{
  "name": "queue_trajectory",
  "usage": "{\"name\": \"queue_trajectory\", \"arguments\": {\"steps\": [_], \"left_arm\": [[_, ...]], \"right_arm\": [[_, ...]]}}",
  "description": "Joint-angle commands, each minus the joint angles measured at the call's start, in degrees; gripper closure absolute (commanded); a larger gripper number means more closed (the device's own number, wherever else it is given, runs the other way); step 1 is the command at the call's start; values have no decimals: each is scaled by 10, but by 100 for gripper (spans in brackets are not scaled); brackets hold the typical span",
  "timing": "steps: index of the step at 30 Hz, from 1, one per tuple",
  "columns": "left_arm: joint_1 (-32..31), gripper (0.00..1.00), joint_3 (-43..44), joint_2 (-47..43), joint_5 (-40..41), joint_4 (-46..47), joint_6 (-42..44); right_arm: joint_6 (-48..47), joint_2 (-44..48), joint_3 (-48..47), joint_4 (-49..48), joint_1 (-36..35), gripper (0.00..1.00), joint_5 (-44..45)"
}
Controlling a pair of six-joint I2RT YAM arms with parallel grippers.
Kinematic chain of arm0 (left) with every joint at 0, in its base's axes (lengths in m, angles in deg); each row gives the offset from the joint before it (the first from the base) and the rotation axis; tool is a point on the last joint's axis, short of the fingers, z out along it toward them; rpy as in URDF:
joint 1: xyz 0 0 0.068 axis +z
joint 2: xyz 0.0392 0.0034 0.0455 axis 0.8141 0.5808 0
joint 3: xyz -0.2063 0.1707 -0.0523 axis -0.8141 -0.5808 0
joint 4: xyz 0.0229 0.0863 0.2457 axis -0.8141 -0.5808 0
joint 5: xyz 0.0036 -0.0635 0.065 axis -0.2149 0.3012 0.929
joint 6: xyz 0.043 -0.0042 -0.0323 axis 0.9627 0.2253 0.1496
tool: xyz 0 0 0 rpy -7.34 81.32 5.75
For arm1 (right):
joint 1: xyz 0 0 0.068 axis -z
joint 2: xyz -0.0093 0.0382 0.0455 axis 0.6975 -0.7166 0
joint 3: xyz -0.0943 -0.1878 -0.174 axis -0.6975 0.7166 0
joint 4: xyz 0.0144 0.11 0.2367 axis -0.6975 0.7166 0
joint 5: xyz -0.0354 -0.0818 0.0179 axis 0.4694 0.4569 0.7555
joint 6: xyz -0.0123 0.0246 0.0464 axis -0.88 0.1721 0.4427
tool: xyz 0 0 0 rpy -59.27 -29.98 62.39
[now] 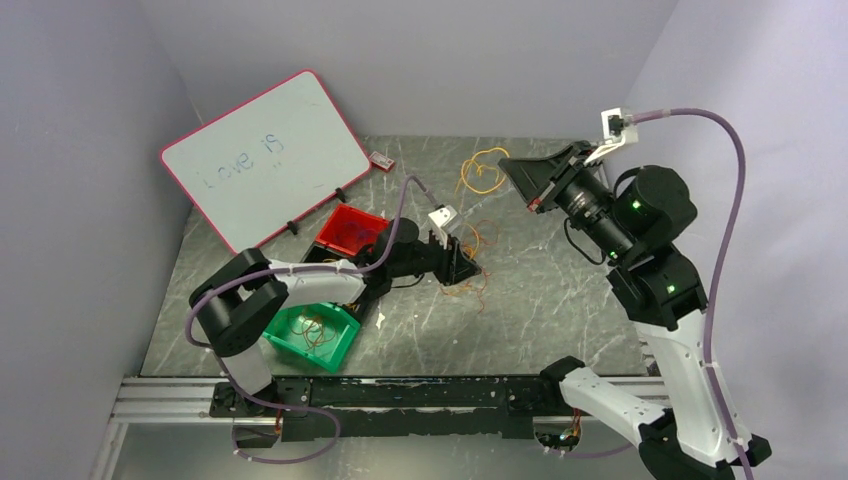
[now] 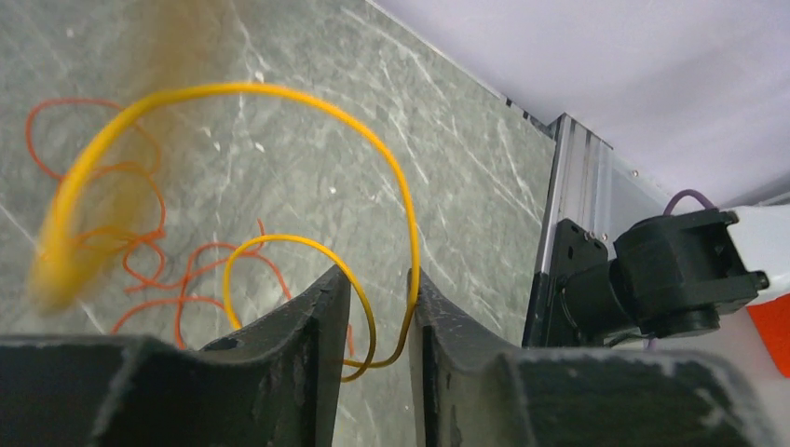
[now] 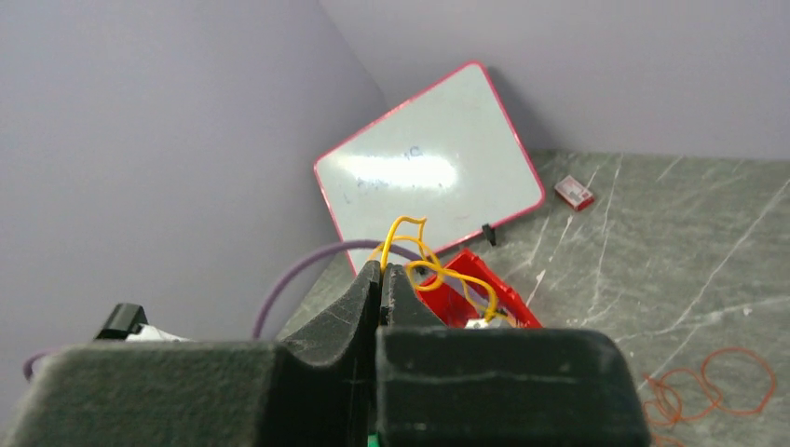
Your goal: Untangle the cables
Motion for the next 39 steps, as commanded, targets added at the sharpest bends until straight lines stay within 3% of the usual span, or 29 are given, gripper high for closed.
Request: {"name": "queue_trajectory", "arguments": {"steps": [1,13,25,33,36,39], "left_arm": [[-5,62,-36,-23,3,37,-14],[-5,19,-98,-216,125,-99,32],[-4,18,-97,-393,299,-314,72],[0,18,-50,-467,522,-537,-9],[27,18,-34,-498,551,-618,-51],[99,18,-30,-543,515,-654,-60]], "right_arm": [[-23,12,-29,-29,4,100,34],[-112,-8,-80,-11,4,100,105],[-150,-22,-116,-24,4,100,102],[-131,-65,-126,-35,4,100,-11],[-108,-72,-99,-60,4,100,-40],[-92,-81,-88,-76,3,100,-65]]}}
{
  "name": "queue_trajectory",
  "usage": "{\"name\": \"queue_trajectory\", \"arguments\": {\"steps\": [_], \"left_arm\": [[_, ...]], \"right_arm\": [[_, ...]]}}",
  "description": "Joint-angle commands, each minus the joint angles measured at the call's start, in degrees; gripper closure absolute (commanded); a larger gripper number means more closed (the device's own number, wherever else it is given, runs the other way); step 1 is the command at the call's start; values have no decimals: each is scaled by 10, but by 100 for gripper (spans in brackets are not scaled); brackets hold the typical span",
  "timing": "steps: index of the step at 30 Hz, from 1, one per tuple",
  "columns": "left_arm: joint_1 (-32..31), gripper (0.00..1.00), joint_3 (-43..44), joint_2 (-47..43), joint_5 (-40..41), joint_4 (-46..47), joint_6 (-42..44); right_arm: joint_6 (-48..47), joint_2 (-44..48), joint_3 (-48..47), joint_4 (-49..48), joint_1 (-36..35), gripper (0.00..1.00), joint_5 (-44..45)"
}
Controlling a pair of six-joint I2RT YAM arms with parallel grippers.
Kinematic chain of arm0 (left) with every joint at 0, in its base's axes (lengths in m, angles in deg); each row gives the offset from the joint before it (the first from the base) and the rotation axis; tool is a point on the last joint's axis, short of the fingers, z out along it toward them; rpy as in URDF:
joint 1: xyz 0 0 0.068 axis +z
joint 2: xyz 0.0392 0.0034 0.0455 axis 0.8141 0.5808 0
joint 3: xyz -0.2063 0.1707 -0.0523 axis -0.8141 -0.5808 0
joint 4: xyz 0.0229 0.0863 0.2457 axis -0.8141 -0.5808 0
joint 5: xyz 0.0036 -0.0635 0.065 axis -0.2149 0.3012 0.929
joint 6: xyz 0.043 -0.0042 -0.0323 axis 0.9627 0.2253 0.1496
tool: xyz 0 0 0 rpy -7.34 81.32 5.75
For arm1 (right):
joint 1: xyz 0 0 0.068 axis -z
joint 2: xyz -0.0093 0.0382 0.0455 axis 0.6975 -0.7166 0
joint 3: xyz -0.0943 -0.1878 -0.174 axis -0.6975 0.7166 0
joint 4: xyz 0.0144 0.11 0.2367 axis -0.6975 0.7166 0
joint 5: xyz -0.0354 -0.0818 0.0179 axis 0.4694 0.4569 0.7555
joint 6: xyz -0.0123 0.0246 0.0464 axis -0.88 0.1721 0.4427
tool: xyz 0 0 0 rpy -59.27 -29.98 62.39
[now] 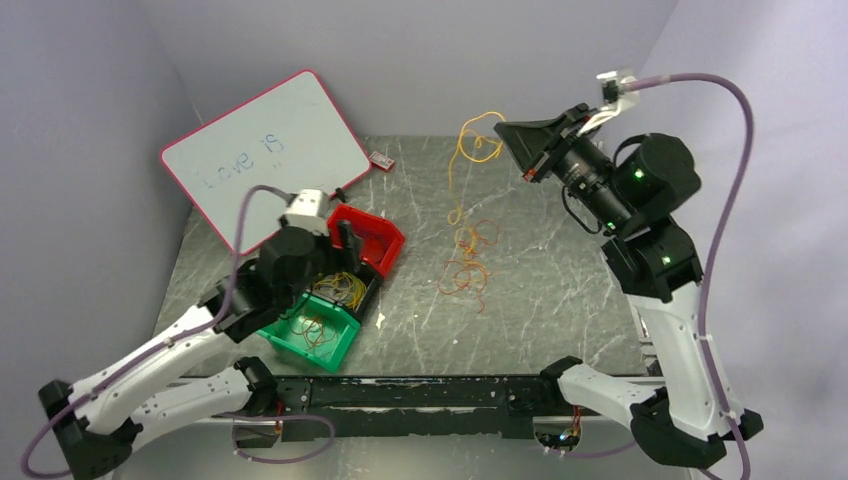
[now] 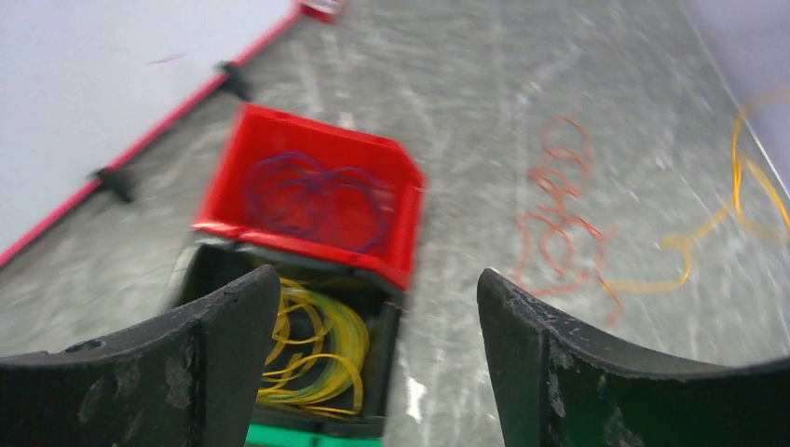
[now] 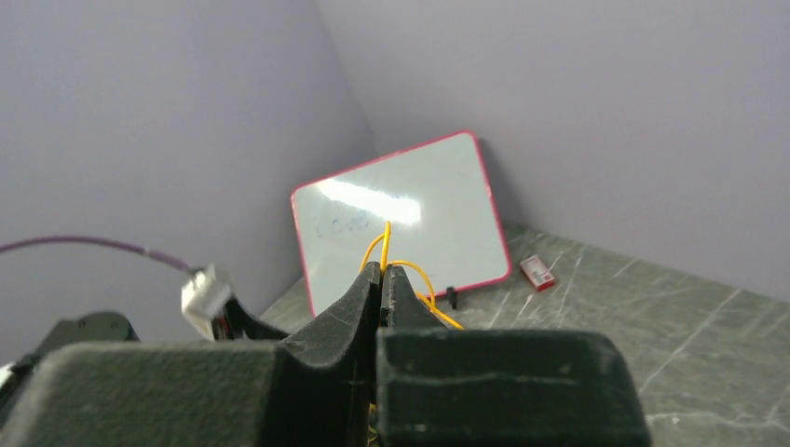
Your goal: Untangle the cables
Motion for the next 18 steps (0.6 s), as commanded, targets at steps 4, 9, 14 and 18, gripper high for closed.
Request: {"name": "queue_trajectory", "arguments": {"steps": [4,9,14,18], "left_arm": [[175,18,44,-68,-14,-160,-26],[195,18,49,-79,-4,-175,-13],[195,18,45,-112,31,-184,-14],[195,19,41,-153,45,-196,-10]], "right_arm": [[36,-30,16,-45,-21,100,-72],[0,-66,-3,-42,-159,100,22],[-24,-107,-18,-66,-261,100,79],[-26,-131,-27,-100,-279,100,87]]}}
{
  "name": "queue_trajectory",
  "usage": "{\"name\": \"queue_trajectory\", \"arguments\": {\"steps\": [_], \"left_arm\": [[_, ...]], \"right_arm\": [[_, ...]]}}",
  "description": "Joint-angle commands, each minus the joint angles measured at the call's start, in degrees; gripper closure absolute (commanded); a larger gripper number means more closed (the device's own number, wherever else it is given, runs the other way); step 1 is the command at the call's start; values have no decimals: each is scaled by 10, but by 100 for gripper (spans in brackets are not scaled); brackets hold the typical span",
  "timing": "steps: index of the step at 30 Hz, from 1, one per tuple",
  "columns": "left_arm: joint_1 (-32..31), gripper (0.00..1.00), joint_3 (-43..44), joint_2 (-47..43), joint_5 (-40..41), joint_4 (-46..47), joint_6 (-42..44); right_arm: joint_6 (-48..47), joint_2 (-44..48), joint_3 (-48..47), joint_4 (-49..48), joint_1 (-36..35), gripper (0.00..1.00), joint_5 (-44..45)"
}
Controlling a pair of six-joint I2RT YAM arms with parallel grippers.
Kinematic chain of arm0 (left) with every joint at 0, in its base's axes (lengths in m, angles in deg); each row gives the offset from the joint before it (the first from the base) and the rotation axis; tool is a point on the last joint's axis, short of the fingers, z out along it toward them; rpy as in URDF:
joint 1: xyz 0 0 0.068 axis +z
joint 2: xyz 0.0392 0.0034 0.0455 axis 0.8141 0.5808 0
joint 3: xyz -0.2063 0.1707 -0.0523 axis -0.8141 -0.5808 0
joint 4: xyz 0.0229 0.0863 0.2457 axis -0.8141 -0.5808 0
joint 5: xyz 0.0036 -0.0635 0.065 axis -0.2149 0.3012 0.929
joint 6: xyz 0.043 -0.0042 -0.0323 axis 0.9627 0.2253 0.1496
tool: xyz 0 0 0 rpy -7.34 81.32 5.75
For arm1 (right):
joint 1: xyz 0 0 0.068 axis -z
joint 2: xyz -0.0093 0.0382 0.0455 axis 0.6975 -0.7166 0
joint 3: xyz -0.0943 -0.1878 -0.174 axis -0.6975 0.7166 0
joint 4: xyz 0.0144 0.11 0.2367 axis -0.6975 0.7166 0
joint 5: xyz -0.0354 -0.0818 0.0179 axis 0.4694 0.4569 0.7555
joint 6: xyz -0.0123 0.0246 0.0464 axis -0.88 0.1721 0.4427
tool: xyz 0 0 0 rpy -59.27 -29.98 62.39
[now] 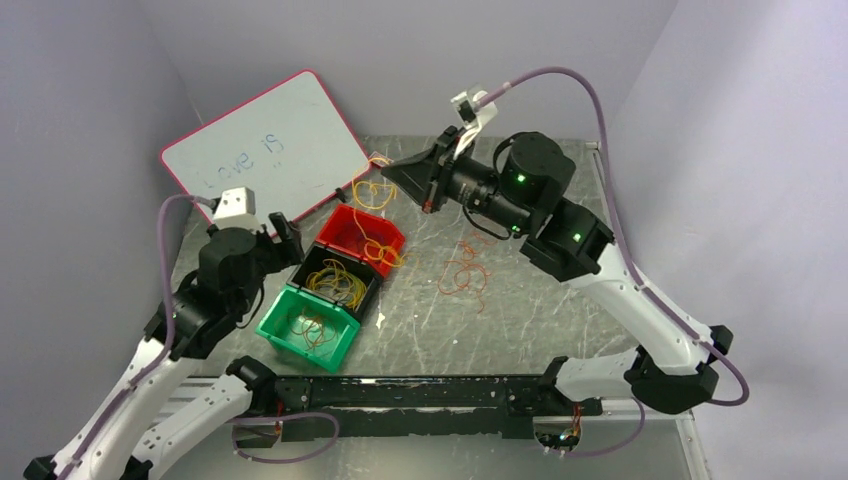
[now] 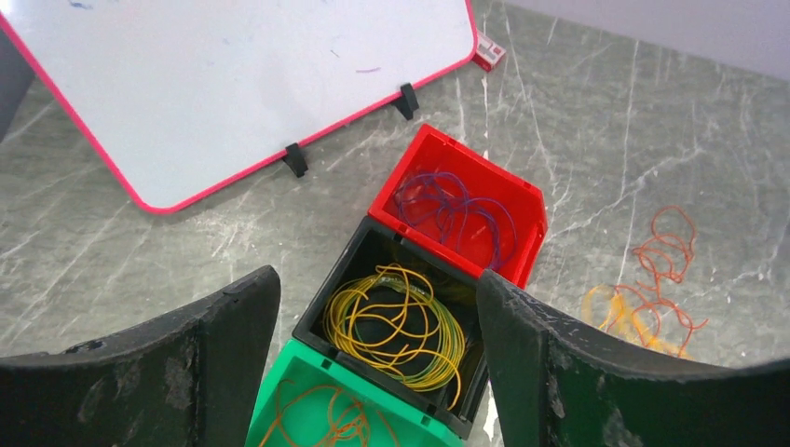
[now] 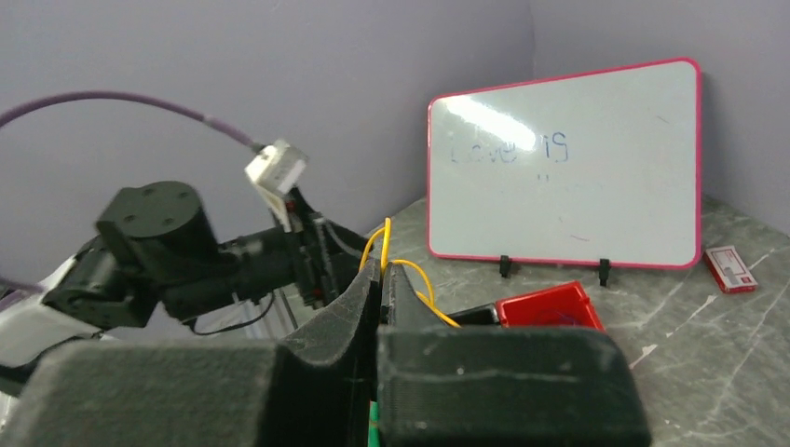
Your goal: Untangle the cables
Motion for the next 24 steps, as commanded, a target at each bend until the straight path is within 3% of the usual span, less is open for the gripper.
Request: {"name": "queue_trajectory", "arguments": {"steps": [1,24], "left_arm": [[4,19,3,-45,33,-27,10],[4,21,-24,-132,40,-52,11]], "right_arm": [[-16,-19,-28,-61,-14,100,35],[2,-171,-74,-155,-15,100,-11]]}}
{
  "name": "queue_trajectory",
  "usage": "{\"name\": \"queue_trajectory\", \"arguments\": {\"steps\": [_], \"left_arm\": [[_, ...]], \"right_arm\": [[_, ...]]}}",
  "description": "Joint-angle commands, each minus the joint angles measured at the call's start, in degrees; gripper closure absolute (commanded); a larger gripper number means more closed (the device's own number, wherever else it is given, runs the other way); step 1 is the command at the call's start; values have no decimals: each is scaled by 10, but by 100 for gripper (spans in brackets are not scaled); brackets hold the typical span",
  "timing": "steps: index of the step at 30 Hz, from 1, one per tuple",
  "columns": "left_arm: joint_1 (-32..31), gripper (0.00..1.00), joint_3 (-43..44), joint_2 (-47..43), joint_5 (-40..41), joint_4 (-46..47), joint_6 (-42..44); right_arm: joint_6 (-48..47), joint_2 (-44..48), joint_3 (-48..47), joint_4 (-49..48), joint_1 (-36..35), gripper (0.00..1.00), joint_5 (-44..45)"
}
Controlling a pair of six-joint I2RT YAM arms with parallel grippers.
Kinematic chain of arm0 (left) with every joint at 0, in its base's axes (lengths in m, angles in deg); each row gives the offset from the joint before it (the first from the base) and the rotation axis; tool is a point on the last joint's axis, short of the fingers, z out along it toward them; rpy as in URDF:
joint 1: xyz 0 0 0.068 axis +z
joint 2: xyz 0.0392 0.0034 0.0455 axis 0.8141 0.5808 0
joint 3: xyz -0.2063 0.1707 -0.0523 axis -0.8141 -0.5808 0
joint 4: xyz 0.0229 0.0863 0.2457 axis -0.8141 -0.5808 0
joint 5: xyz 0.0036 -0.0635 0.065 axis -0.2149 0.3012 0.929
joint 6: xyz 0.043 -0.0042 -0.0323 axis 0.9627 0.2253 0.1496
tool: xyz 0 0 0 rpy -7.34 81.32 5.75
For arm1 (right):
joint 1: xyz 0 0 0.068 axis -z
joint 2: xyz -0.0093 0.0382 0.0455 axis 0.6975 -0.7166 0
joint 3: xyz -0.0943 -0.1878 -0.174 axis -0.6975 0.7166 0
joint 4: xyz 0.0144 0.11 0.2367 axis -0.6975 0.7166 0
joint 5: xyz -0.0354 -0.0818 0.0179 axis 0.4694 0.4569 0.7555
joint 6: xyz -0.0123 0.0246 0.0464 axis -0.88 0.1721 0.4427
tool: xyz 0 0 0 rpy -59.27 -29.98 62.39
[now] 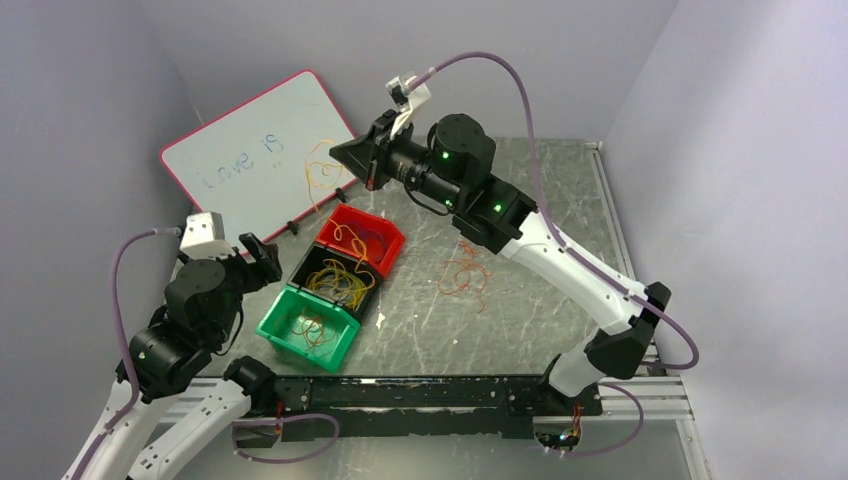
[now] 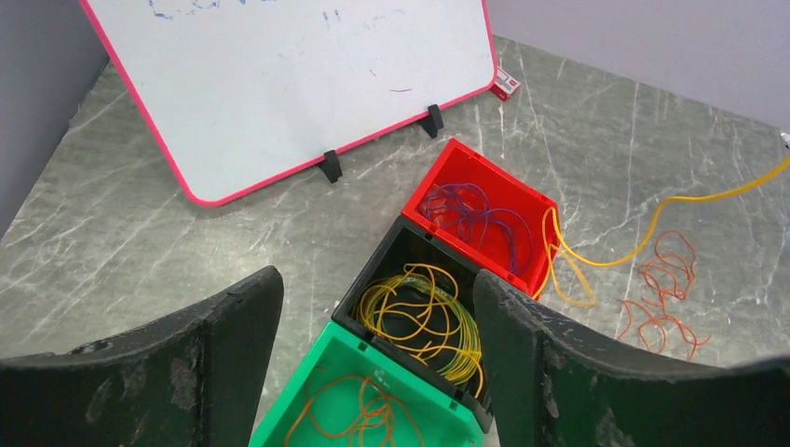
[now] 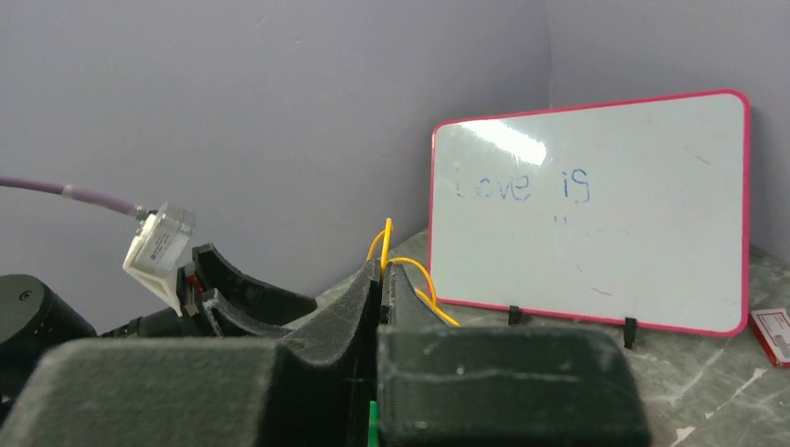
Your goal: Untangle the cables
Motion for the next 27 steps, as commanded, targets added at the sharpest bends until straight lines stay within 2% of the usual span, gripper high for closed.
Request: {"name": "queue_trajectory", "arguments": {"steps": [1,10,27], "left_arm": [[4,21,-9,-6,0,5,12],[4,22,-13,-14,3,11,13],[4,23,-17,-14,-2,16,18]], "right_arm": [[7,-15,-19,-37,-2,100,-9],[19,-32,-9,-61,-2,100,-12],[72,-11,217,-116,-1,100,-10]]}}
